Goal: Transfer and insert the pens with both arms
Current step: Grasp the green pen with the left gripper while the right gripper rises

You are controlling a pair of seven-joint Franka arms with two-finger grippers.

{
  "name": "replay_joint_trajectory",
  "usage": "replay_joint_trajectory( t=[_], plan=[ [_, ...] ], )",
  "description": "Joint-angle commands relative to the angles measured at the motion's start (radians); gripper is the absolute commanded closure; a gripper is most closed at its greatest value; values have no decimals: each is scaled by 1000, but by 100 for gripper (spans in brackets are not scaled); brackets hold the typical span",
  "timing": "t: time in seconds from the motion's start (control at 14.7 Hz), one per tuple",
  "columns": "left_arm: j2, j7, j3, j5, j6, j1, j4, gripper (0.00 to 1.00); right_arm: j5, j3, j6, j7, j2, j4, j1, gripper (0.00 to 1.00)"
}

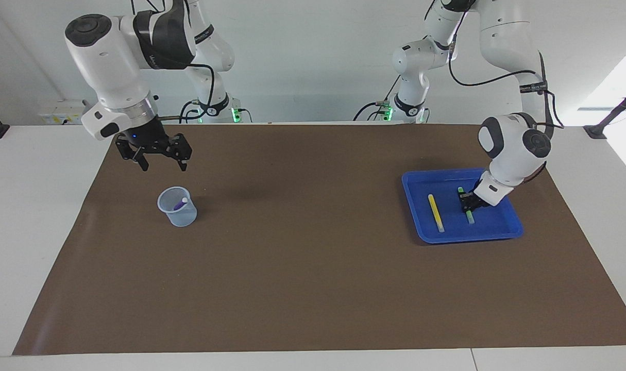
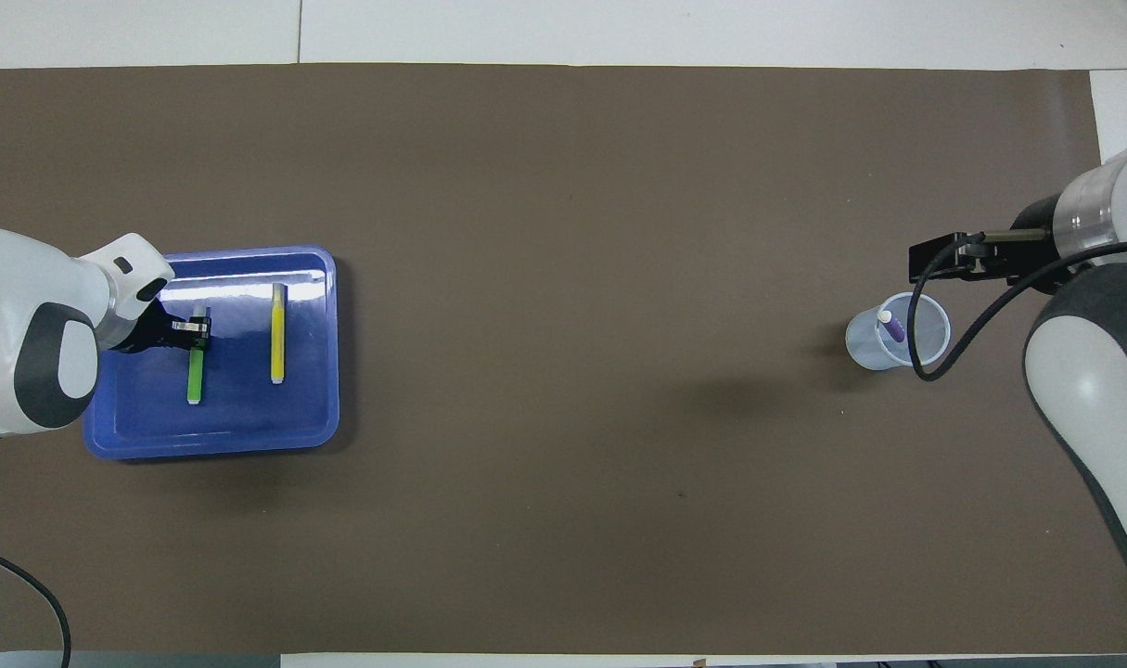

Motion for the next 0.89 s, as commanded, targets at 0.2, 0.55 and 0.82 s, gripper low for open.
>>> replay_joint_trajectory(
  t=[0.2,0.55,0.82],
  plan=[
    [2,-122,-7,-59,-252,14,157,100,-25,7,-65,55,38,93,48,0],
    [-6,-386,-8,-263,-502,6,321,100,-22,4,-101,53,44,134,66,0],
    [-59,-850,-34,-416,-553,-37,349,100,-24,-111,-129,53,41,151,169,0]
  ],
)
